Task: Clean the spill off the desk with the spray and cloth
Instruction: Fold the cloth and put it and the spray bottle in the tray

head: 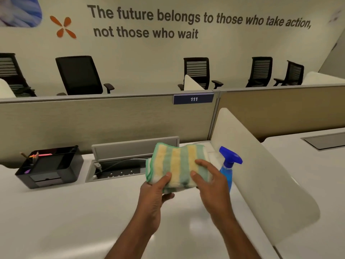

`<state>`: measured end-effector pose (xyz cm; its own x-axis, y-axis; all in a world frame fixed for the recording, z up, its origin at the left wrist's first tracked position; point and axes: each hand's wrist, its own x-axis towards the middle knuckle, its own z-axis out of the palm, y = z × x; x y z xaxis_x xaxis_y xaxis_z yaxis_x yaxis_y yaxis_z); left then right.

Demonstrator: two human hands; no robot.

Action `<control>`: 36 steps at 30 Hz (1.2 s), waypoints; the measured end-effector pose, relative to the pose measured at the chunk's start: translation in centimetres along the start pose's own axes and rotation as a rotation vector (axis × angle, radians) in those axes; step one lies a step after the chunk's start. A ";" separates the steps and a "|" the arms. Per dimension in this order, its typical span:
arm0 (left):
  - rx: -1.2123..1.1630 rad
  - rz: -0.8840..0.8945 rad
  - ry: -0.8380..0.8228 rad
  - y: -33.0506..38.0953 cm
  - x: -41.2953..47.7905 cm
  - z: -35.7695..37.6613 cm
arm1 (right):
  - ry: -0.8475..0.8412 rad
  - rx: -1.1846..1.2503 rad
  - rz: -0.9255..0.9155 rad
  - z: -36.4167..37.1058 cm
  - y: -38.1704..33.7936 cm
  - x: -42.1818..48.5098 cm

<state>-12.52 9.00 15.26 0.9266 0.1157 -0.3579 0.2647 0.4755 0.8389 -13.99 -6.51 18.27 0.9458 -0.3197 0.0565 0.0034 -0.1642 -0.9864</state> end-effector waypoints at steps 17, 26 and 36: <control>-0.130 0.135 -0.200 0.7 7.6 10.4 | -0.154 -0.375 -0.172 -8.1 -4.1 15.6; -0.137 0.025 -0.132 -4.5 11.7 13.4 | -0.067 0.010 0.000 -10.1 4.2 19.5; 0.437 0.085 -0.012 -11.0 16.1 14.0 | -0.026 0.162 0.121 -9.9 13.1 21.1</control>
<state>3.21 -6.62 6.03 0.9524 0.1268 -0.2772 0.2729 0.0508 0.9607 2.78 -24.60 8.10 0.9506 -0.3033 -0.0661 -0.0609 0.0265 -0.9978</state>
